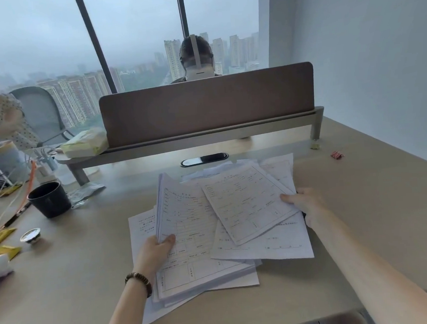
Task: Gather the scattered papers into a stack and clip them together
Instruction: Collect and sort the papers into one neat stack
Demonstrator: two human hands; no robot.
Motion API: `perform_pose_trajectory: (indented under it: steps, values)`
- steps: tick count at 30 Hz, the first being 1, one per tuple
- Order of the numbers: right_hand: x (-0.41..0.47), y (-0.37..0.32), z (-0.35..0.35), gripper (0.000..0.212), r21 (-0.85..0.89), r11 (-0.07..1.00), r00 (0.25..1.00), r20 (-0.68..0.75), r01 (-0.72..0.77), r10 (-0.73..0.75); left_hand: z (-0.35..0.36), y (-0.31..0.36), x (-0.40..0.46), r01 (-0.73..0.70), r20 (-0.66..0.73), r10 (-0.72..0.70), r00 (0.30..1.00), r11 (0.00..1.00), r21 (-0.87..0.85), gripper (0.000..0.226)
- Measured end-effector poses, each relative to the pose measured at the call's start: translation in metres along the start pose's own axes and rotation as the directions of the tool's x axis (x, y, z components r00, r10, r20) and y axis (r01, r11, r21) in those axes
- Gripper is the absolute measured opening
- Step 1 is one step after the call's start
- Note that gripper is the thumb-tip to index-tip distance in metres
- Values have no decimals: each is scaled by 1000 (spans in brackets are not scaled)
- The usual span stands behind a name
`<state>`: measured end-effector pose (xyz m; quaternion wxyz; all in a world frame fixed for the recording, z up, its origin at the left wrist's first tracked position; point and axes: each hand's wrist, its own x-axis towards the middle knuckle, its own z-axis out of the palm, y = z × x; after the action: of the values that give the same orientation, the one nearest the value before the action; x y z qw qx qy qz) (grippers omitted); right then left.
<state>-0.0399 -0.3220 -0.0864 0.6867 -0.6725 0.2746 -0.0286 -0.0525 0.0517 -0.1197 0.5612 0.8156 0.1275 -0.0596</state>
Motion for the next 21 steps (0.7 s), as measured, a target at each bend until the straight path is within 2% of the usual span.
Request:
perform_pose_trajectory:
  steps: [2, 6, 8, 10, 14, 16, 18, 19, 21]
  values:
    - [0, -1, -4, 9, -58, 998, 999, -3, 33, -33, 1, 2, -2, -3, 4, 3, 1000, 1000, -9, 15]
    - [-5, -7, -9, 11, -328, 935, 989, -1, 136, -145, 1, 5, -6, -18, 11, 18, 1000, 1000, -11, 16]
    - [-5, -9, -13, 38, -487, 861, 984, -14, 148, -178, 2, 6, -8, -13, 6, 13, 1000, 1000, -7, 13]
    - [-9, -11, -15, 55, -536, 826, 977, -9, 177, -215, 2, 8, -10, -13, 0, 13, 1000, 1000, 1, 12]
    - [-20, -24, -17, 61, -540, 795, 944, -6, 275, -330, 2, 10, -13, -13, 4, 13, 1000, 1000, -3, 13]
    - [-24, -36, -21, 48, -525, 786, 920, -13, 327, -392, 2, 11, -14, -18, 4, 18, 1000, 1000, 2, 13]
    - [-40, -53, -23, 22, -436, 805, 898, 18, 403, -440, 2, 12, -16, -32, -5, 32, 999, 999, 15, 11]
    - [-47, -62, -25, 17, -388, 807, 883, 43, 445, -467, 2, 12, -17, -38, -9, 38, 999, 999, 19, 11]
    - [-64, -80, -29, 21, -339, 782, 845, 92, 524, -526, 3, 14, -18, -52, -14, 53, 999, 998, 32, 13]
